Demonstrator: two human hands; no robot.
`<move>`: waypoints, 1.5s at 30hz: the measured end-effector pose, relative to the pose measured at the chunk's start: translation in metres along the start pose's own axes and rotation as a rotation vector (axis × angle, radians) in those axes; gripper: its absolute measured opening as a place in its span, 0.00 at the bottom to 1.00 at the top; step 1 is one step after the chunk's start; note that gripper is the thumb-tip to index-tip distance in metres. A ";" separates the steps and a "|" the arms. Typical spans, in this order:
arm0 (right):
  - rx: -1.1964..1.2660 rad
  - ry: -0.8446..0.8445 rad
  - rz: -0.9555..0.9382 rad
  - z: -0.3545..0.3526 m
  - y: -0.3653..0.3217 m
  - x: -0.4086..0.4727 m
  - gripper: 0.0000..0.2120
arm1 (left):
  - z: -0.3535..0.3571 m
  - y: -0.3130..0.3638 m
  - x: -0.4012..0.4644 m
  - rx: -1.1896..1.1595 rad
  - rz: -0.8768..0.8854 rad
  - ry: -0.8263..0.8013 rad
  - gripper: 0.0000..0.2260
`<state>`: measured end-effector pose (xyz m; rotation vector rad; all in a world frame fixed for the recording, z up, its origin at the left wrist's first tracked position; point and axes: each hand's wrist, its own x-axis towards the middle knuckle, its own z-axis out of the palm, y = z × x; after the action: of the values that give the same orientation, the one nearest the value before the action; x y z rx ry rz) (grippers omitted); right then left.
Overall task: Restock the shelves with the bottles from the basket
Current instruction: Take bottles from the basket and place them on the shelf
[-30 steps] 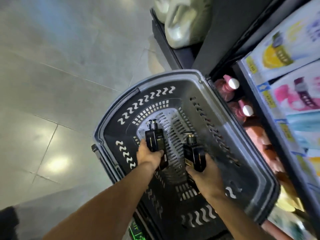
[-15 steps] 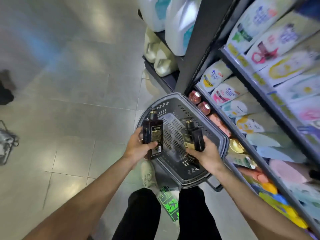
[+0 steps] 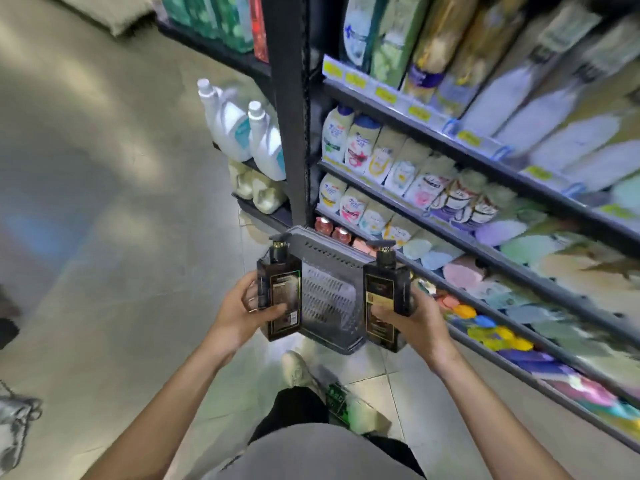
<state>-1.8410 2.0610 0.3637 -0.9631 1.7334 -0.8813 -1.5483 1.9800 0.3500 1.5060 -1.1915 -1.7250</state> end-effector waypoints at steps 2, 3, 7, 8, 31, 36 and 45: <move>0.023 0.063 -0.015 -0.016 0.005 -0.027 0.17 | 0.013 0.010 -0.016 0.016 0.056 -0.049 0.27; 0.045 0.081 -0.021 -0.024 0.009 -0.041 0.16 | 0.021 0.013 -0.024 0.029 0.081 -0.072 0.28; 0.144 0.139 -0.065 -0.059 0.023 -0.102 0.16 | 0.061 0.029 -0.065 0.040 0.187 -0.131 0.27; 0.174 0.173 -0.053 -0.069 0.029 -0.120 0.16 | 0.074 0.033 -0.077 0.042 0.206 -0.150 0.27; 0.519 1.076 -0.116 -0.302 0.132 -0.494 0.17 | 0.457 0.080 -0.274 0.262 0.422 -0.924 0.31; 0.513 1.239 -0.110 -0.353 0.147 -0.528 0.19 | 0.558 0.085 -0.300 0.262 0.465 -1.054 0.30; 0.381 1.383 -0.148 -0.489 0.137 -0.564 0.19 | 0.722 0.118 -0.329 0.238 0.573 -1.203 0.34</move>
<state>-2.1869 2.6912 0.6061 -0.1100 2.3955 -2.1877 -2.1905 2.3946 0.5936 -0.0226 -2.1538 -2.0694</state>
